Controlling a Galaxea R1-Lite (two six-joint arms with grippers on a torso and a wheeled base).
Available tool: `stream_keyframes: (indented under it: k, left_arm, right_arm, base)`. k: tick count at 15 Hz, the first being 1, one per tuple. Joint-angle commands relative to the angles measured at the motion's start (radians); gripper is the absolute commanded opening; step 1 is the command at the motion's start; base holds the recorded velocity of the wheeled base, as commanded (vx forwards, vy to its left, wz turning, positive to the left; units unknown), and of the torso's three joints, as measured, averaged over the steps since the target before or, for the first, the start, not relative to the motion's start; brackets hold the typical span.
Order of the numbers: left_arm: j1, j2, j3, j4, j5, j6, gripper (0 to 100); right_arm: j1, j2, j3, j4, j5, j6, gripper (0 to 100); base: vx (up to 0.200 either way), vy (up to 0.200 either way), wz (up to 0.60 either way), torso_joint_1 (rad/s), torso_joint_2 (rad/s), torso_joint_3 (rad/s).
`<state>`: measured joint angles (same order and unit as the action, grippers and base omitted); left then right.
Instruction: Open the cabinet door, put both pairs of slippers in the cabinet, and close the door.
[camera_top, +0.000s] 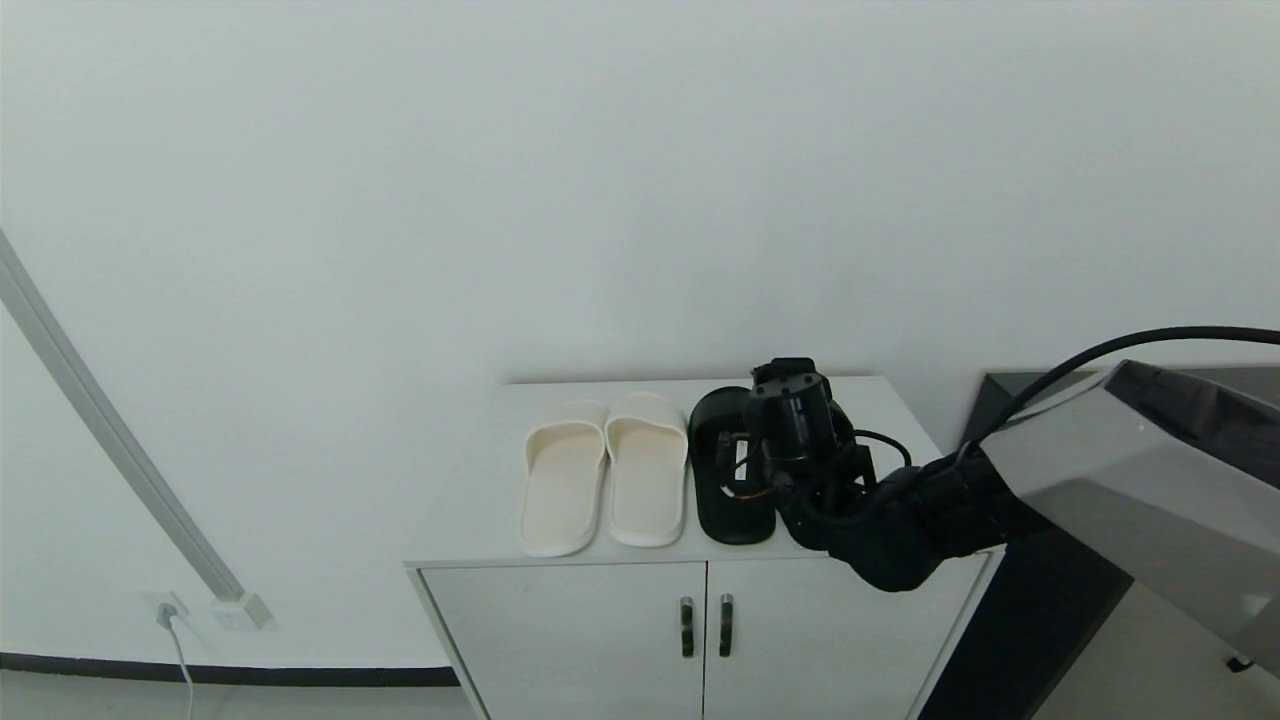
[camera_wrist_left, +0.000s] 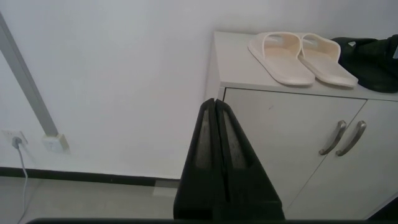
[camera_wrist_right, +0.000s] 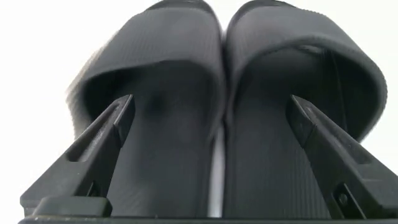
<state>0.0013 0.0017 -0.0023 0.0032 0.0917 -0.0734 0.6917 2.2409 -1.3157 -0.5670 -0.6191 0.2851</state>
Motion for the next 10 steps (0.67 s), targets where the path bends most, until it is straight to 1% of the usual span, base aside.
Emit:
stream_keyframes:
  k: [1, 3, 10]
  left_arm:
    - [0.000, 0.000, -0.001, 0.000, 0.000, 0.000, 0]
    - [0.000, 0.000, 0.001, 0.000, 0.000, 0.000, 0]
    - [0.000, 0.000, 0.001, 0.000, 0.000, 0.000, 0]
  right_arm:
    - [-0.018, 0.045, -0.048, -0.001, -0.001, -0.004, 100]
    - [-0.031, 0.060, -0.071, -0.002, -0.001, -0.023, 100]
    - [-0.041, 0.062, -0.089, -0.014, 0.004, -0.049, 100]
  base:
    - [0.000, 0.000, 0.00, 0.000, 0.00, 0.000]
    - [0.000, 0.000, 0.00, 0.000, 0.00, 0.000]
    - [0.000, 0.000, 0.00, 0.000, 0.00, 0.000]
